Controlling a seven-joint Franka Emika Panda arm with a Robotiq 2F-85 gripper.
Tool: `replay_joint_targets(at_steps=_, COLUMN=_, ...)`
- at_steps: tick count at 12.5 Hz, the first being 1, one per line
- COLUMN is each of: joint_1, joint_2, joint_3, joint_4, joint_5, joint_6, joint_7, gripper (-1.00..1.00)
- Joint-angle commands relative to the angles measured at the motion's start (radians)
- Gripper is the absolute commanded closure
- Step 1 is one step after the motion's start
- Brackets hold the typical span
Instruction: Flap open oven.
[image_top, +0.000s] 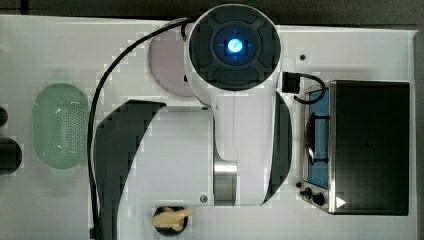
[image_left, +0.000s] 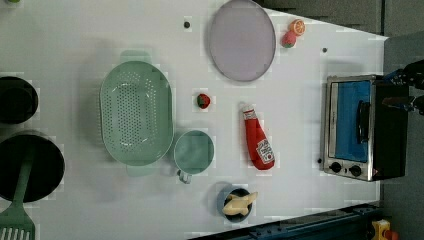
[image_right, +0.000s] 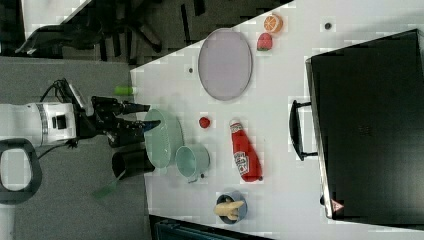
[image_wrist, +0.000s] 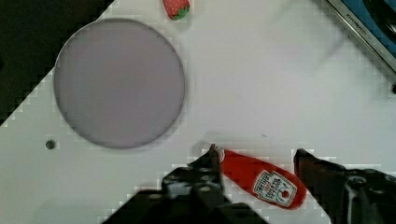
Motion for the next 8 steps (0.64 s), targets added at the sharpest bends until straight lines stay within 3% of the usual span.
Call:
replay_joint_targets(at_steps=1, joint_1=-0.016, joint_2=-0.304, joint_3=-0.063, joint_4=-0.164, joint_5=0.016, joint_6=-0.135, joint_7=0.022, gripper=-0.59)
replay_joint_targets(at_steps=3, joint_1=-0.016, joint_2=-0.304, joint_3=-0.062, joint_4=-0.164, joint_5=0.016, joint_6=-0.135, joint_7=0.022, gripper=-1.0)
replay_joint_targets(at_steps=7, joint_1=-0.016, joint_2=-0.304, joint_3=-0.062, joint_4=-0.164, joint_5=0.016, joint_6=-0.135, joint_7=0.022, gripper=-1.0)
replay_joint_targets(at_steps=8, joint_1=-0.016, joint_2=-0.304, joint_3=-0.062, joint_4=-0.164, joint_5=0.016, joint_6=-0.135, joint_7=0.022, gripper=-0.9)
